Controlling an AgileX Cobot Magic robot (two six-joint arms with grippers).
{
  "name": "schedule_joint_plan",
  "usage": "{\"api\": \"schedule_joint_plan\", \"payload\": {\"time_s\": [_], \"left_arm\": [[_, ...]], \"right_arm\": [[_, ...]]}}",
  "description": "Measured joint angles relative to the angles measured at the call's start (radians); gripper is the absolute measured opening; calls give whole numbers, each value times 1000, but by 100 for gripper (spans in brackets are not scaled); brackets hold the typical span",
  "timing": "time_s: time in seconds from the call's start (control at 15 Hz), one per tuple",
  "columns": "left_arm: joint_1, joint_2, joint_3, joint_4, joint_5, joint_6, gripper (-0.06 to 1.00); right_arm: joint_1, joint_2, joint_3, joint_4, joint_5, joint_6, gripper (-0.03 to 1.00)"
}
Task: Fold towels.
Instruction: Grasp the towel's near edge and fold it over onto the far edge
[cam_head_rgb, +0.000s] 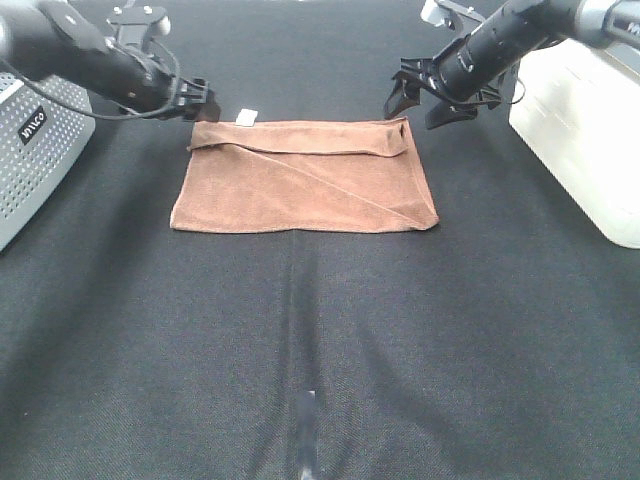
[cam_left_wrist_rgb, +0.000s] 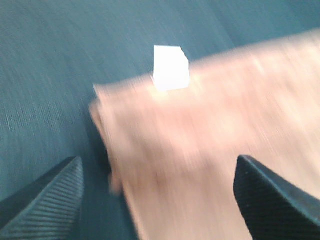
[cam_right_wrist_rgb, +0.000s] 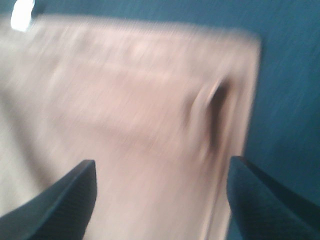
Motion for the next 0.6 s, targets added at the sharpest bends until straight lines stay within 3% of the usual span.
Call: {"api": "schedule_joint_plan", "payload": {"time_s": [0.33, 0.47, 0.6], "left_arm": [[93, -18, -1, 19, 336, -256, 78], [93, -22, -1, 19, 379, -284, 78], [91, -51, 24, 18, 435, -374, 78]], "right_arm": [[0, -42, 0, -25, 219, 93, 72], [0, -45, 0, -30, 253, 117, 72], [0, -46, 0, -69, 274, 169, 72]]}}
